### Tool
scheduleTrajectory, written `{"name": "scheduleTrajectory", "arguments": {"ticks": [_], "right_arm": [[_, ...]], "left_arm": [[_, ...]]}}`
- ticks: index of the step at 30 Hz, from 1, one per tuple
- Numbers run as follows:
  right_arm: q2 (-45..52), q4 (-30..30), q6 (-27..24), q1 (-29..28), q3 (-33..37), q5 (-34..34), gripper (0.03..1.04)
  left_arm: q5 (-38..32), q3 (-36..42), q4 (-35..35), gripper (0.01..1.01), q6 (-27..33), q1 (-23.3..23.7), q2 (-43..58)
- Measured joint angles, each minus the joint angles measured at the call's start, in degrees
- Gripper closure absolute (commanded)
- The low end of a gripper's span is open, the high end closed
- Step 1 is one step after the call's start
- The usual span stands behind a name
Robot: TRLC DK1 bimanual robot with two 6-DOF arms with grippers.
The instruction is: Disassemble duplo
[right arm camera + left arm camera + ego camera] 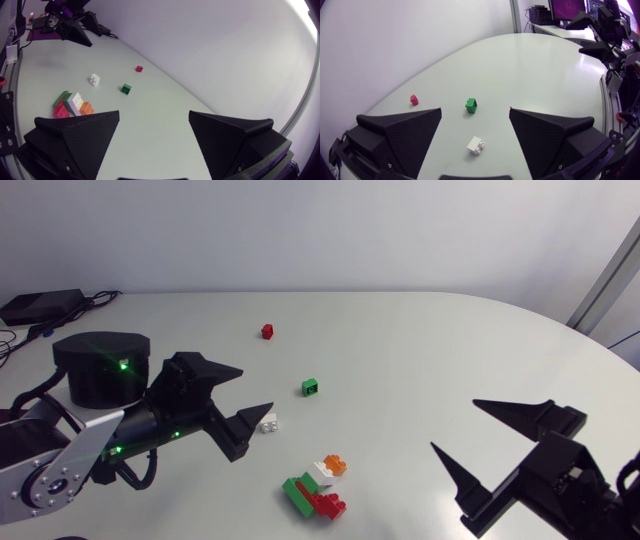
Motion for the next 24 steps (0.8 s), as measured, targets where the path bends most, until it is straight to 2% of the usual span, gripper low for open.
{"name": "scheduleTrajectory", "arguments": {"ticks": [7, 11, 24], "right_arm": [[16.72, -0.33, 3.08, 11.69, 6.49, -0.5, 0.07], [22.43, -1.51, 5.2, 16.9, 10.1, -1.22, 0.07], [30.97, -0.46, 10.36, 22.84, 11.21, -4.59, 0.07]], "left_arm": [[0.0, -0.92, 0.5, 0.08, -0.02, 0.0, 0.0], [0.0, -0.94, 1.31, 0.08, 0.0, 0.0, 0.13], [0.0, -1.51, 1.68, 0.082, 0.04, 0.0, 0.13]]}}
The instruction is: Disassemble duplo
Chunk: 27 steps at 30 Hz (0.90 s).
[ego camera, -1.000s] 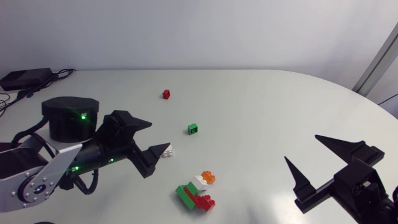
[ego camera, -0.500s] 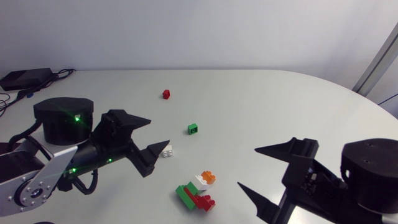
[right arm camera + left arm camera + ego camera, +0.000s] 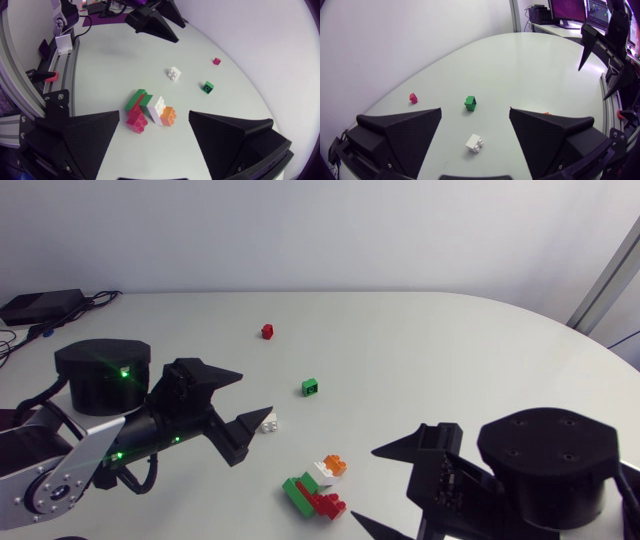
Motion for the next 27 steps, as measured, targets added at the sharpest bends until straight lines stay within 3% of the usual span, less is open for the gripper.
{"name": "scheduleTrajectory", "arguments": {"ticks": [17, 27], "right_arm": [[14.67, 10.93, 0.87, 3.48, -4.37, -1.77, 0.07], [20.46, 16.52, -1.73, 3.52, -4.42, -0.74, 0.07]], "left_arm": [[0.0, 0.0, 0.07, 0.082, 0.22, 0.0, 0.0], [0.0, 0.0, 0.46, 0.08, 0.26, 0.0, 0.02]]}}
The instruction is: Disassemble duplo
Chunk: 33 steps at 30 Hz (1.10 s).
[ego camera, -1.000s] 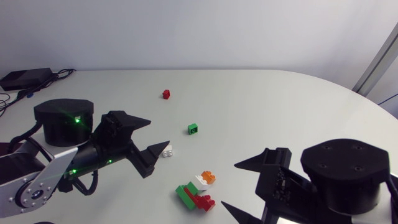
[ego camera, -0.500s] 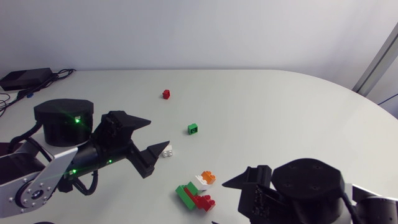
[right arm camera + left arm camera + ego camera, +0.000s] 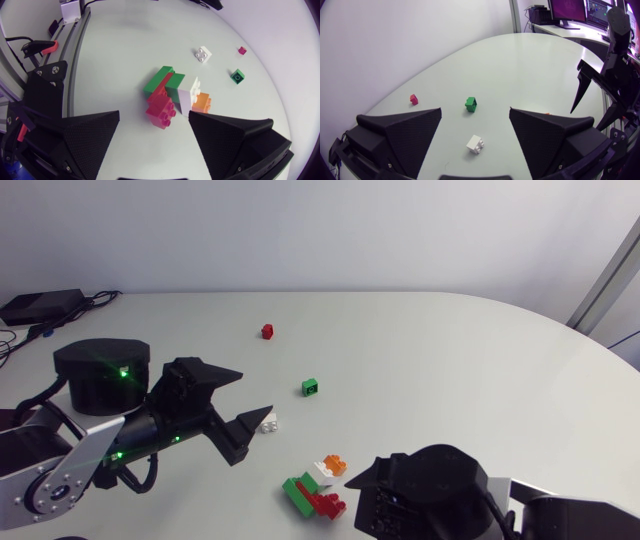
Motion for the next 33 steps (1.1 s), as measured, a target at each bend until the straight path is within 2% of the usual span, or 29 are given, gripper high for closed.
{"name": "scheduleTrajectory", "arguments": {"ticks": [15, 18, 28, 33], "right_arm": [[8.7, 0.31, -2.69, -0.55, 2.91, -0.02, 0.07], [10.19, 0.33, -3.02, -0.57, 3.85, -0.02, 0.13], [12.57, 0.35, -4.57, -0.68, 5.44, 0.0, 0.19], [13.55, 0.39, -5.2, -1.01, 6.21, 0.02, 0.34]], "left_arm": [[0.0, 0.0, 0.24, 0.082, 0.15, 0.0, 0.35], [0.0, 0.0, 0.26, 0.08, 0.15, 0.0, 0.35], [0.0, -0.02, 0.31, 0.082, 0.15, 0.0, 0.35], [0.0, -0.02, 0.35, 0.082, 0.15, 0.0, 0.55]]}}
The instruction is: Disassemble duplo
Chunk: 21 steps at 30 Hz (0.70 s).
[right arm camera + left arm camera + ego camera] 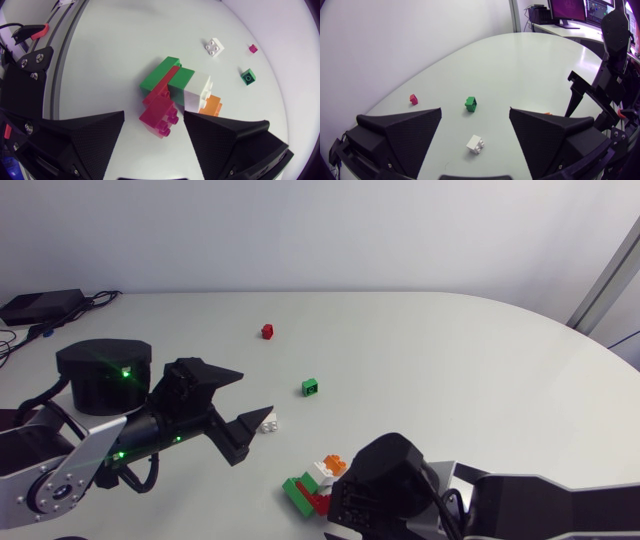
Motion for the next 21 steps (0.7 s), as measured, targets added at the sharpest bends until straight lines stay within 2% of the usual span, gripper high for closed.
{"name": "scheduleTrajectory", "arguments": {"ticks": [2, 5, 9, 11, 21], "right_arm": [[0.17, 0.02, -0.04, -0.07, 0.15, 0.0, 0.34], [0.17, 0.04, -0.15, -0.33, 0.15, 0.0, 0.49], [0.17, 0.61, -0.17, -0.37, 0.15, -0.02, 0.56], [0.17, 0.68, -0.17, -0.63, 0.15, 0.0, 0.64], [0.17, 1.7, -0.37, -0.83, 0.2, 0.02, 0.65]], "left_arm": [[0.0, 0.0, 0.0, 0.082, 0.0, 0.0, 0.17], [0.0, -0.04, 0.02, 0.08, 0.02, 0.0, 0.17], [0.02, -0.04, 0.02, 0.08, 0.22, 0.0, 0.17], [0.0, -0.04, 0.02, 0.08, 0.22, 0.0, 0.17], [0.0, -0.04, 0.02, 0.082, 0.22, 0.0, 0.17]]}}
